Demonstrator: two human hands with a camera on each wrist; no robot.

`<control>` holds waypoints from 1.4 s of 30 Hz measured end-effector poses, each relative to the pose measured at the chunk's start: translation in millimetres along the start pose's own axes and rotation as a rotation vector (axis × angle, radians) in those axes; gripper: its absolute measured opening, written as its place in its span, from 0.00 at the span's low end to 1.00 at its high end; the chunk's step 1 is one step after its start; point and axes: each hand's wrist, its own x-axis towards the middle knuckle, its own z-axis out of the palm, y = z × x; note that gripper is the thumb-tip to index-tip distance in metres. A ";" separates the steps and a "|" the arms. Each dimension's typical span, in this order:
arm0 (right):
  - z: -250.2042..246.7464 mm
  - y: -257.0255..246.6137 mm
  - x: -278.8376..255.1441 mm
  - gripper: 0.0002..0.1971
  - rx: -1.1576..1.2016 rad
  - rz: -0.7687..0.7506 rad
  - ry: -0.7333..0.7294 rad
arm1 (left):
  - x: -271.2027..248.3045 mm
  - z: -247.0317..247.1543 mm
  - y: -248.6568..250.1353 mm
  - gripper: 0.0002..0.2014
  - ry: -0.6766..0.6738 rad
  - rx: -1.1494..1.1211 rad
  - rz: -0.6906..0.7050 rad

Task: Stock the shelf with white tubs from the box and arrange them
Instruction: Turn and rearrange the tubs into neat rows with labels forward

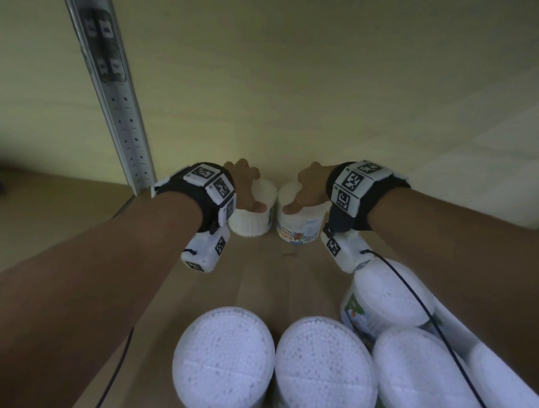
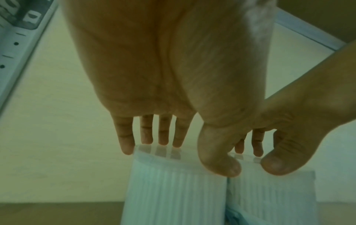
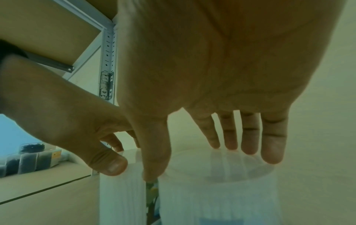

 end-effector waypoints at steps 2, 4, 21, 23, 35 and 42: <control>0.1 -0.5 0.4 0.38 -0.029 -0.003 -0.031 | 1.0 0.3 -0.5 0.42 0.015 0.000 0.004; -1.2 -0.2 0.0 0.39 -0.032 -0.019 -0.036 | 1.6 -0.8 -0.3 0.42 0.011 0.000 0.002; -1.1 14.5 1.8 0.41 -0.041 -0.175 -0.054 | 0.6 -3.8 -0.5 0.39 -0.014 0.011 0.022; -0.4 15.6 3.0 0.40 -0.011 -0.186 -0.047 | 1.0 -5.4 -0.4 0.38 -0.016 0.007 0.031; 3.9 20.6 5.9 0.41 0.106 -0.190 0.044 | 5.0 -22.1 4.4 0.39 -0.123 -0.022 0.086; 5.1 19.1 5.9 0.41 0.095 -0.193 0.047 | 3.2 -25.5 12.8 0.41 -0.100 -0.193 0.047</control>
